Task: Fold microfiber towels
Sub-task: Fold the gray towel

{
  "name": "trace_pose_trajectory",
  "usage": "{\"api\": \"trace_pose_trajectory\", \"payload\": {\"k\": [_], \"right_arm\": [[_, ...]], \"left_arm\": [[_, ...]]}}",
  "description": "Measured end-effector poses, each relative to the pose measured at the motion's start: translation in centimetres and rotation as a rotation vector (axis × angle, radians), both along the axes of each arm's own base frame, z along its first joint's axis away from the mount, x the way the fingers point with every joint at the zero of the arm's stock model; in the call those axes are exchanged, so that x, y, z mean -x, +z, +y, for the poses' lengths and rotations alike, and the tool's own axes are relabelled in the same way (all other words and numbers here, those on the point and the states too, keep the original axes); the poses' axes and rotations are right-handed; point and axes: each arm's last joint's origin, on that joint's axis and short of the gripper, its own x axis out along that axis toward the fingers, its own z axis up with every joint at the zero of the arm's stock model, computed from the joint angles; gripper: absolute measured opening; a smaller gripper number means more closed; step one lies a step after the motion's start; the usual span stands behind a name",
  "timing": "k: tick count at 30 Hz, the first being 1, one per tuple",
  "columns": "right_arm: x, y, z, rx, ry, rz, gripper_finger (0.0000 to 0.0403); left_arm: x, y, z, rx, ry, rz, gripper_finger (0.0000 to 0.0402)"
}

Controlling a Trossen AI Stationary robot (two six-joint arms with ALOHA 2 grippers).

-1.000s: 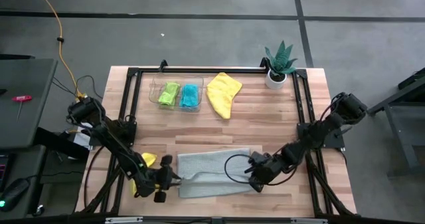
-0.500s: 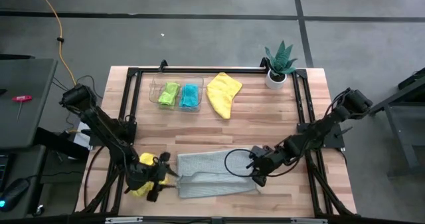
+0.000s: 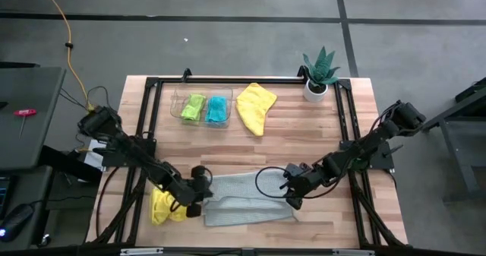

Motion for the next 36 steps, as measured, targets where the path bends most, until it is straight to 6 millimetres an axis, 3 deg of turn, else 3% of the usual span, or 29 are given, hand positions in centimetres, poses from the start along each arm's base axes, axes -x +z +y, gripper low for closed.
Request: {"api": "trace_pose_trajectory", "payload": {"k": [5,13,19,27,36], "right_arm": [[0.0,0.0,0.0,0.004,-0.013,0.001,0.022],[0.0,0.0,-0.1,0.025,0.004,-0.004,0.022],[0.1,-0.1,-0.1,0.038,0.021,-0.005,0.022],[-0.1,-0.1,-0.5,0.055,0.032,-0.009,0.022],[-0.1,-0.1,-0.4,0.159,0.238,-0.048,0.022]], "left_arm": [[0.1,-1.2,-1.3,0.122,0.026,0.042,0.0012],[-0.4,1.0,-4.3,0.149,-0.057,-0.069,0.0002],[-0.3,0.6,-4.6,0.183,-0.124,-0.037,0.0001],[-1.6,-1.8,-5.6,0.374,-0.239,-0.012,0.0],[-1.9,-1.8,-6.4,0.45,-0.308,-0.04,0.0]]}}
